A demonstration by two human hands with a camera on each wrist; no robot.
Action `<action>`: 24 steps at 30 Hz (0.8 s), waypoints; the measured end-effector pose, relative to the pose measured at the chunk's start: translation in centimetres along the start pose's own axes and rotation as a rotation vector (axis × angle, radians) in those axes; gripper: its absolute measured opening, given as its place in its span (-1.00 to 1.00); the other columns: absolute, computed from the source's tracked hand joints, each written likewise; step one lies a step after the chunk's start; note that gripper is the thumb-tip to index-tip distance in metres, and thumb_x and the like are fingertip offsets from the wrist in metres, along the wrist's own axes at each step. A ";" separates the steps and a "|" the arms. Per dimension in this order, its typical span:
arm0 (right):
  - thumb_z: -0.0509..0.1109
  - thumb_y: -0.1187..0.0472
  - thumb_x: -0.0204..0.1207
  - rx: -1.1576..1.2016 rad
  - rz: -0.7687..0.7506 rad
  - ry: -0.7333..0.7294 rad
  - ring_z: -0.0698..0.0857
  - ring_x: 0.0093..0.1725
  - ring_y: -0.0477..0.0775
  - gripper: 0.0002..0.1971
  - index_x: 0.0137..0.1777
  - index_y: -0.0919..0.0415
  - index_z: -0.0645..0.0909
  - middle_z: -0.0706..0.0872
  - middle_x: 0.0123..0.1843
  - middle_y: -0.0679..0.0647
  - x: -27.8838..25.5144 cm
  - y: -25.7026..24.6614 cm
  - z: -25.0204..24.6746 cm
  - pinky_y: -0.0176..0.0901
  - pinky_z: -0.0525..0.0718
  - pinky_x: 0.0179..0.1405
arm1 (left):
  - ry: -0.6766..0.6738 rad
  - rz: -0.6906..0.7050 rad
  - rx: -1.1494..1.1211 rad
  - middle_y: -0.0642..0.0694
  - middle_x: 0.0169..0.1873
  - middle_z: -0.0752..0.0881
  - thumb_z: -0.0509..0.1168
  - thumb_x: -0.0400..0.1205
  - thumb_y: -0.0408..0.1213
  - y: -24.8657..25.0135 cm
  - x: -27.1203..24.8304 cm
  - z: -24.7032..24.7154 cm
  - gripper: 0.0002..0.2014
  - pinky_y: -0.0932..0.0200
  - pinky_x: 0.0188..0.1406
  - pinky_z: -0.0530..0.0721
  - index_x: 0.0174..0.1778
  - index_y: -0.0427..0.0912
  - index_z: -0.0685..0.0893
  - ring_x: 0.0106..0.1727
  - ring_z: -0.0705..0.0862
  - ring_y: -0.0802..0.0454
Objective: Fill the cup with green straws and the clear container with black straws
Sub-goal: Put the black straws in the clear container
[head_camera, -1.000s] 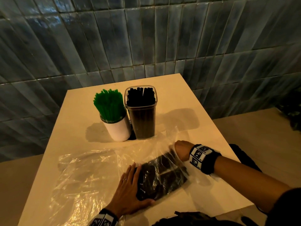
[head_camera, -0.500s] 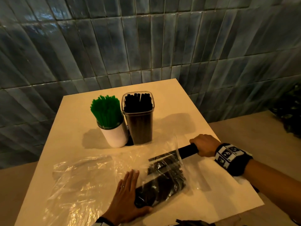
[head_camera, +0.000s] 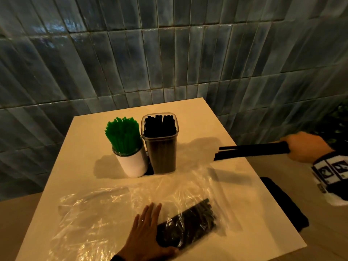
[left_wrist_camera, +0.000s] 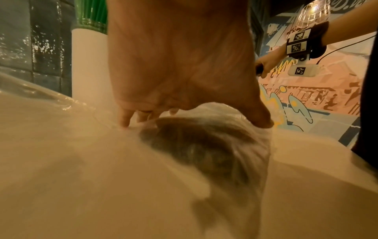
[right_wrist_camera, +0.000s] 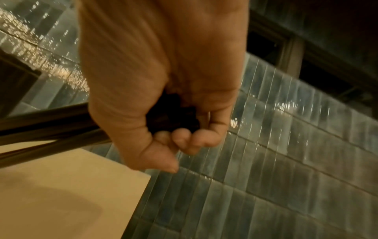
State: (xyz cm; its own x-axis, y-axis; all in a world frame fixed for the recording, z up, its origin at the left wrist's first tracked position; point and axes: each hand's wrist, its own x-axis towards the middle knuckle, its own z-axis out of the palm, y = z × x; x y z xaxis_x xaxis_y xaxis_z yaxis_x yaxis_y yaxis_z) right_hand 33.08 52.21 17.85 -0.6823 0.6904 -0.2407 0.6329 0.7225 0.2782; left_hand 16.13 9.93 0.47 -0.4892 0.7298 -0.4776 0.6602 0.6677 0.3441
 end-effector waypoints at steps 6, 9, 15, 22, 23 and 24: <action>0.25 0.14 0.52 -0.079 -0.176 0.066 0.68 0.05 0.07 -0.82 0.09 -0.06 0.53 0.66 0.03 -0.01 -3.3 -7.5 -3.8 -0.07 0.61 -0.07 | 0.682 0.266 -0.099 -0.13 0.65 -0.04 0.21 0.26 0.58 4.5 0.8 -6.7 0.17 -0.15 0.57 0.15 0.62 0.05 -0.17 0.65 -0.07 -0.08; 0.25 0.23 0.50 -0.024 -0.387 0.144 0.68 0.05 0.10 -0.85 0.01 -0.01 0.50 0.66 0.00 -0.01 -4.9 -12.7 -4.6 -0.09 0.57 -0.13 | 0.809 0.420 0.062 -0.14 0.51 0.41 0.25 0.37 0.43 6.8 1.7 -9.2 -0.04 -0.08 0.46 0.38 0.58 -0.05 0.17 0.56 0.33 -0.13; 0.43 0.07 0.46 0.248 -0.678 0.276 0.63 0.03 0.04 -0.74 0.11 0.03 0.51 0.62 0.00 -0.03 -5.7 -17.3 -5.4 -0.13 0.58 -0.04 | 0.624 0.225 -0.104 0.06 -0.09 0.78 0.35 0.52 0.06 6.0 2.3 -10.4 -0.70 0.24 -0.15 0.65 0.15 0.12 0.66 -0.12 0.72 0.10; 0.44 -0.32 0.26 1.175 -0.718 0.335 0.63 0.08 -0.23 -0.51 0.13 -0.12 0.64 0.63 0.09 -0.19 -7.1 -20.7 -6.8 -0.33 0.65 0.09 | 0.697 0.206 -0.534 0.09 -0.40 0.76 0.38 0.38 0.14 5.7 2.4 -8.9 -0.77 0.12 -0.39 0.68 -0.15 0.14 0.76 -0.43 0.67 0.17; 0.45 -0.24 0.35 1.297 -0.704 0.406 0.65 0.10 -0.20 -0.60 0.12 -0.09 0.65 0.65 0.10 -0.17 -7.3 -21.7 -6.6 -0.31 0.67 0.10 | 0.706 0.218 -0.598 0.10 -0.48 0.73 0.44 0.41 0.06 6.2 2.3 -9.2 -0.90 0.14 -0.46 0.66 -0.25 0.17 0.72 -0.51 0.64 0.20; 0.46 -0.14 0.41 1.430 -0.686 0.464 0.66 0.14 -0.19 -0.63 0.18 -0.08 0.61 0.64 0.15 -0.17 -7.3 -22.4 -6.6 -0.34 0.66 0.10 | 0.704 0.213 -0.658 0.10 -0.55 0.70 0.48 0.44 -0.04 6.7 2.2 -9.5 -0.90 0.18 -0.51 0.62 -0.32 0.17 0.68 -0.57 0.61 0.21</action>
State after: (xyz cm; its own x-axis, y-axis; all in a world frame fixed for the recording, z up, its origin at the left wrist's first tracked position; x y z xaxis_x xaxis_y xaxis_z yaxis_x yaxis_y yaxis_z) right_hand 21.47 30.74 19.46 -0.8370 0.3690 0.4041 -0.1897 0.4969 -0.8468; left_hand 14.08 17.44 9.42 -0.7656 0.6223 0.1630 0.4290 0.3051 0.8502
